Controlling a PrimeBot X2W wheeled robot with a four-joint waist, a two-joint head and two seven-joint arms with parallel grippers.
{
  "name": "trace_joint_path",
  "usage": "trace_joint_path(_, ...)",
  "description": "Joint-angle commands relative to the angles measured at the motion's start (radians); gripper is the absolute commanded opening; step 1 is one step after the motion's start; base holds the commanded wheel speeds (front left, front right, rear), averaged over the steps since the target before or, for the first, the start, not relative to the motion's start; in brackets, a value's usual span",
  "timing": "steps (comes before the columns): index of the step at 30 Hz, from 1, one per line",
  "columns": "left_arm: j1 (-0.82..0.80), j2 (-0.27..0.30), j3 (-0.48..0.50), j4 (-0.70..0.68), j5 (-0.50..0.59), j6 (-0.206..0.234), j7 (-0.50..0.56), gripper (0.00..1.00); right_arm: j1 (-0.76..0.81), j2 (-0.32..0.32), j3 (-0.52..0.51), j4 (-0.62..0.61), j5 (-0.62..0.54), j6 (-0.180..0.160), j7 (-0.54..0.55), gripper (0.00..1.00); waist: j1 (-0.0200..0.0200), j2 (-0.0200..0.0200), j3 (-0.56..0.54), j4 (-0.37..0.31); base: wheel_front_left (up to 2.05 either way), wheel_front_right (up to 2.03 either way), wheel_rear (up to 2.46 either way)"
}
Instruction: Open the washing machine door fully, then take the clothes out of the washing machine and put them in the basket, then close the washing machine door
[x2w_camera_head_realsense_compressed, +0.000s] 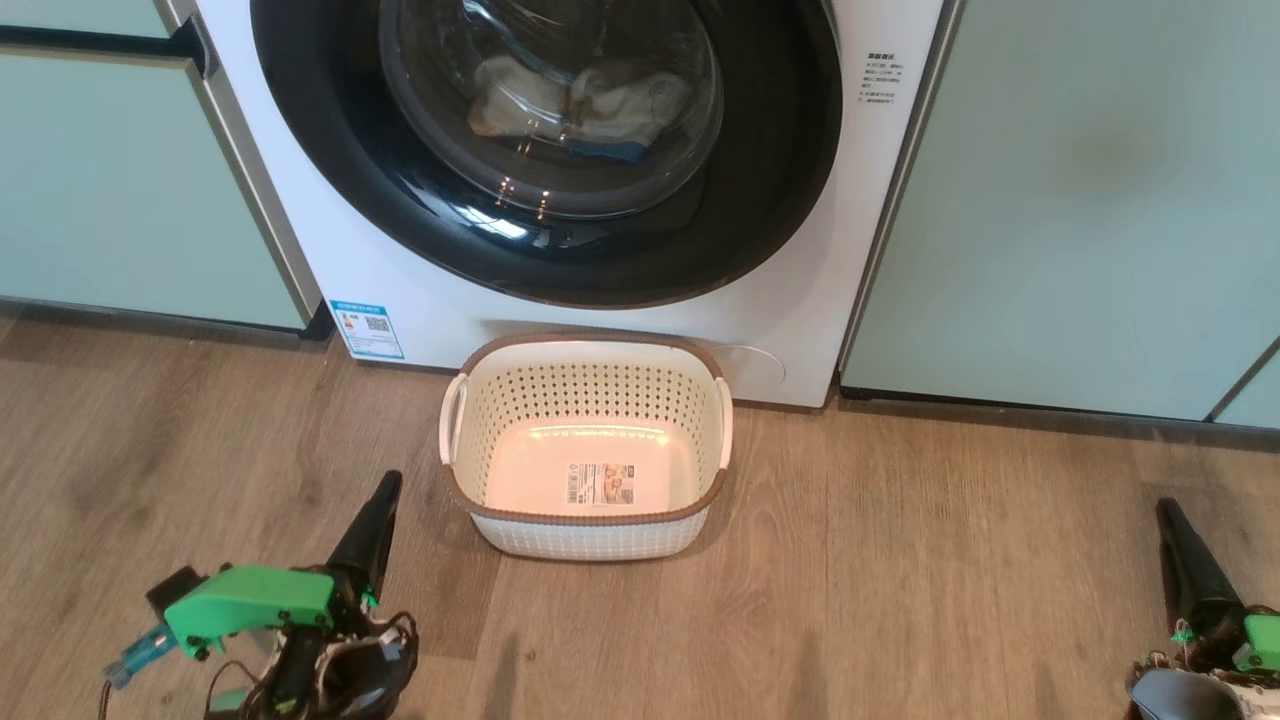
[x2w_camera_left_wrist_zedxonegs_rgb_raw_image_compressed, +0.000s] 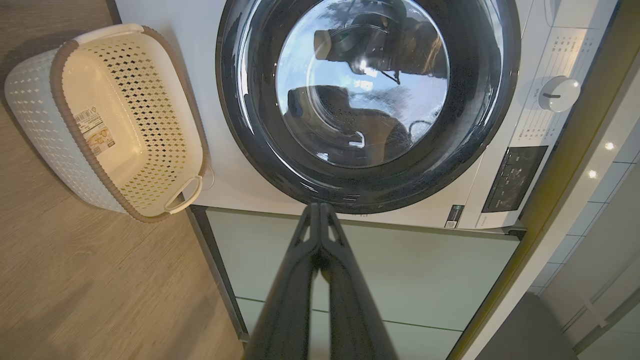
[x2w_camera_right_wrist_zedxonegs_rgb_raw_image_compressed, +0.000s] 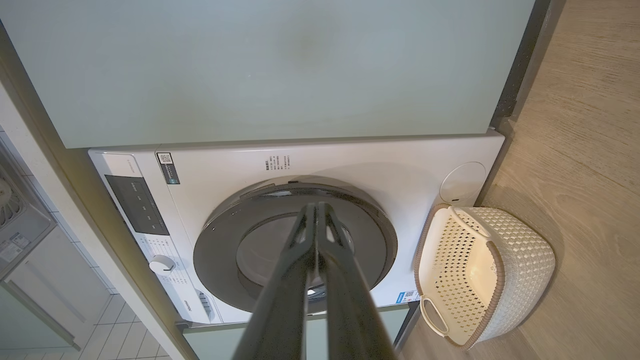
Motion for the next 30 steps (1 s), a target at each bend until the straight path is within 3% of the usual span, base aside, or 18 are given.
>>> trace_joint_path(1, -0.033, 0.008, 0.030, -0.034, -0.006, -0.002, 0.006, 0.00, -0.055, -0.005, 0.016, -0.037, 0.007, 0.003, 0.005, 0.00, 0.0000, -0.0001, 0.000, 0.000, 0.00, 0.00, 0.00)
trace_joint_path(30, -0.033, 0.008, 0.030, -0.034, -0.006, -0.002, 0.006, 0.00, -0.055, -0.005, 0.016, -0.037, 0.007, 0.003, 0.005, 0.00, 0.0000, -0.0001, 0.000, 0.000, 0.00, 0.00, 0.00)
